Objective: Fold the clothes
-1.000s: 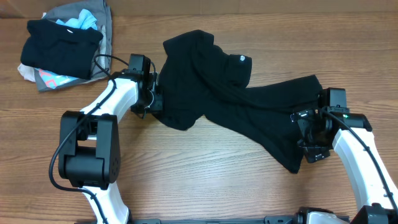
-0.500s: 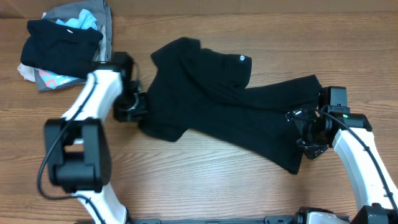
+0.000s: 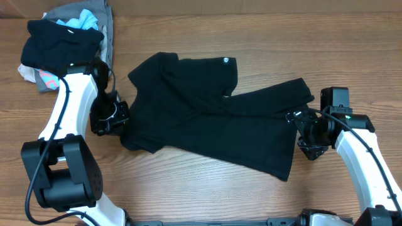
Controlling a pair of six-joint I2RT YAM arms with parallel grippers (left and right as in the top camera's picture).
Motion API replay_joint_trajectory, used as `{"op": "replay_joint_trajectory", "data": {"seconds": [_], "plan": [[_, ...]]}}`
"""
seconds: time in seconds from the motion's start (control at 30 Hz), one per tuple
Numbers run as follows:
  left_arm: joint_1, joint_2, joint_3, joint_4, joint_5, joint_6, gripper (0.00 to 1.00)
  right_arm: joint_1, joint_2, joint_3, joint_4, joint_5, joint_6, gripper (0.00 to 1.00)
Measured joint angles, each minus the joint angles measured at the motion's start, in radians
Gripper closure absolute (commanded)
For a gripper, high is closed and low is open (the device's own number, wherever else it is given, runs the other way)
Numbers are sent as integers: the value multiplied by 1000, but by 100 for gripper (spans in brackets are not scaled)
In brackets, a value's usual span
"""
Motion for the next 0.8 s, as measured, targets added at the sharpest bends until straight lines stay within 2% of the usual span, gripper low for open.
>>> {"op": "replay_joint_trajectory", "data": {"seconds": [0.23,0.43,0.47,0.5,0.53,0.57,0.6,0.63,0.7,0.8], "plan": [[-9,-16,-72,-3,-7,-1,96,0,0,0,16,-1,-1,0],[-15,-135,-170,40,-73,-55,95,0,2,0,22,-1,0,0],[-15,-164,-179,41,-85,-63,78,0,4,0,24,-1,-1,0],[-15,-192,-184,40,-95,-68,67,0,8,0,26,-1,0,0],[-15,-215,-185,39,-103,-75,61,0,13,0,28,-1,0,0],[-15,-239,-185,37,-110,-78,49,0,20,0,31,-1,0,0],[-15,-259,-185,40,-117,-74,19,0,29,0,33,-2,-1,0],[-15,-274,-185,46,-122,-75,5,0,39,0,34,-2,0,0],[-15,-283,-185,58,-127,-77,5,0,55,0,36,-2,0,0],[-15,-282,-186,75,-126,-70,0,0,76,0,43,-2,-1,0]]}}
